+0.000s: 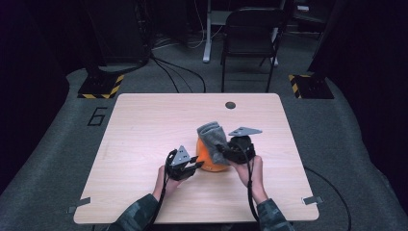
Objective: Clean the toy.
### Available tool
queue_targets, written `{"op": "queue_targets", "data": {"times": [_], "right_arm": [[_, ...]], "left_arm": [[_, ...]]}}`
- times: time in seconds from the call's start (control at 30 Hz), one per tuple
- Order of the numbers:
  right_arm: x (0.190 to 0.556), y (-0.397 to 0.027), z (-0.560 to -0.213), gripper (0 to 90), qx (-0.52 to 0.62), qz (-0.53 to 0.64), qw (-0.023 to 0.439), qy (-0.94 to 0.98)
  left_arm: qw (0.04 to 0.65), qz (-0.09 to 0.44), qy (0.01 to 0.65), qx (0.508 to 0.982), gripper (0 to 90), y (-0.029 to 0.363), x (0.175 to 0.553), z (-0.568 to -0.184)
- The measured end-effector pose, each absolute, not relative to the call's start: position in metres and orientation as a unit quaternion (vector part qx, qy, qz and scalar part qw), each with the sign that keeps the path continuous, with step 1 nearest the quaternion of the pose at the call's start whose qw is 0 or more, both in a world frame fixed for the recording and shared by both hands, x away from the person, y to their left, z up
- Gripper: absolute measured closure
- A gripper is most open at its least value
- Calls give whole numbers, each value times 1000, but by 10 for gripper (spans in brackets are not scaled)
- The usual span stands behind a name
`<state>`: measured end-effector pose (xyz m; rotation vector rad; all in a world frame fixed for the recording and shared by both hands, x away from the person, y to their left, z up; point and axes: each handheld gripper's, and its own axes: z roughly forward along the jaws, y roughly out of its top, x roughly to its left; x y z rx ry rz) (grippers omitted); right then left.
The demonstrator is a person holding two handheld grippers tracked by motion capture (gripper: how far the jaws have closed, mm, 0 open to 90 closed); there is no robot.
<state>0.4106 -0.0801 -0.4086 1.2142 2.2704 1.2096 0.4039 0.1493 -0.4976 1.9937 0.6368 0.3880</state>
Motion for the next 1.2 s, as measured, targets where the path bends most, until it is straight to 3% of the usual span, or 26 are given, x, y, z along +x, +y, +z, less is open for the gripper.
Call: {"op": "queue_targets", "data": {"times": [0.2, 1.2], "right_arm": [[411, -57, -425, 744, 405, 385, 160, 814], [437, -120, -446, 734, 492, 348, 171, 780]], "left_arm": [[485, 159, 262, 819, 728, 150, 404, -498], [484, 158, 259, 821, 724, 149, 403, -498]]}}
